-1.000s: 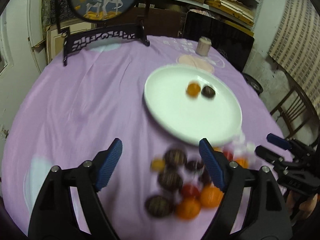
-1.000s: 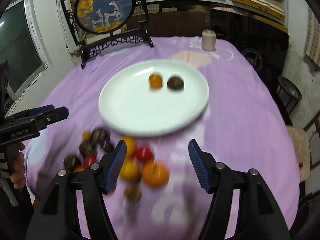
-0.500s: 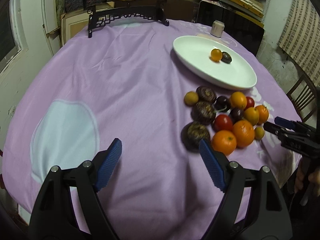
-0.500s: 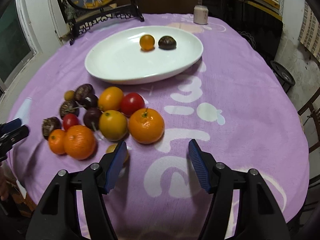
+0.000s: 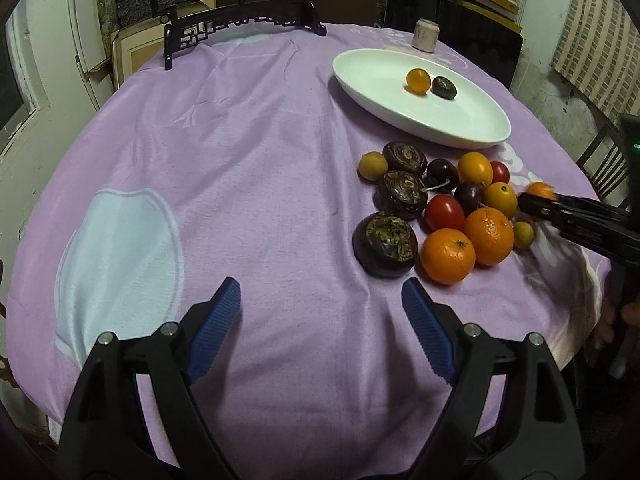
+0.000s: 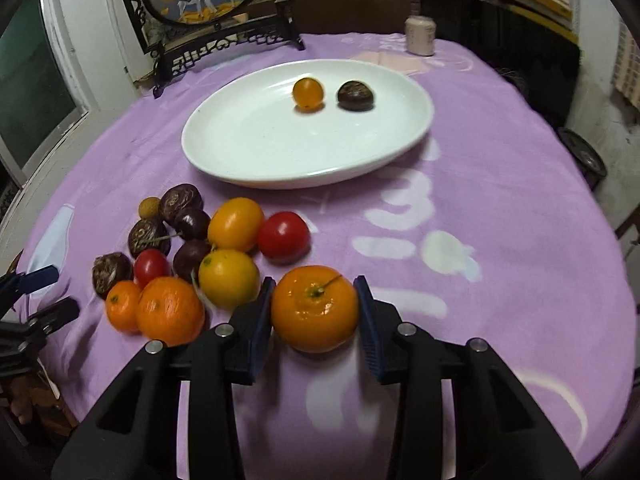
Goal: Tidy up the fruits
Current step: 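Grasp a tangerine with the right tool, then grasp a dark mangosteen with the left tool while the right holds the tangerine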
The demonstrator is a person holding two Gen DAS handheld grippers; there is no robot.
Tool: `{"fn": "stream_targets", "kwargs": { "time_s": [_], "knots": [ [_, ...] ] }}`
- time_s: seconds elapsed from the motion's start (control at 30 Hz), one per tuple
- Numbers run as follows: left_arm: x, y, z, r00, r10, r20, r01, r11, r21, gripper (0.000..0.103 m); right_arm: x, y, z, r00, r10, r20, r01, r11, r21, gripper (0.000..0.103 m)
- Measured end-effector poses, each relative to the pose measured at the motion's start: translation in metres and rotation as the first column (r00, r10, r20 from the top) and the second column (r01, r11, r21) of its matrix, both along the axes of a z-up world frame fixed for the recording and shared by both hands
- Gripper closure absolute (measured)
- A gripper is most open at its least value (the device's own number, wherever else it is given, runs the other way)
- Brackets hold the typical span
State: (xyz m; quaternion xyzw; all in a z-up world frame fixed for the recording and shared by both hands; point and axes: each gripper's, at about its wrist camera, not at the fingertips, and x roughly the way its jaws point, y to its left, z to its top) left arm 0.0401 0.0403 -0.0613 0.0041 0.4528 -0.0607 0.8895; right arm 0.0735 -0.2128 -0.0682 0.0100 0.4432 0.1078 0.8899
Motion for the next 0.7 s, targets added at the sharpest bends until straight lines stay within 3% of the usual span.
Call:
{"fn": "stream_targets", "kwargs": {
  "time_s": [0.23, 0.4, 0.43, 0.63, 0.7],
  "knots": [
    [0.015, -0.022, -0.009, 0.998, -0.058, 0.014, 0.058, 0.998, 0.033, 0.020, -0.032, -0.017, 0.002, 1.000, -0.024, -0.019, 0.024, 1.000, 0.009, 0.063],
    [0.030, -0.038, -0.014, 0.993, -0.119, 0.008, 0.119, 0.993, 0.028, 0.050, -0.036, -0.023, -0.002, 0.999, -0.046, -0.028, 0.046, 0.999, 0.029, 0.063],
    [0.035, -0.038, -0.017, 0.993, -0.121, 0.003, 0.121, 0.993, -0.003, 0.051, -0.036, -0.023, -0.004, 0.998, -0.048, -0.035, 0.049, 0.998, 0.032, 0.063],
    [0.031, -0.039, -0.020, 0.992, -0.115, 0.048, 0.115, 0.993, -0.003, 0.052, -0.036, -0.020, -0.014, 0.998, -0.041, -0.052, 0.043, 0.999, 0.030, 0.063],
    [0.027, -0.040, -0.020, 0.992, -0.117, 0.052, 0.117, 0.993, 0.001, 0.059, -0.037, -0.018, -0.014, 0.998, -0.043, -0.047, 0.044, 0.999, 0.019, 0.062]
  ]
}}
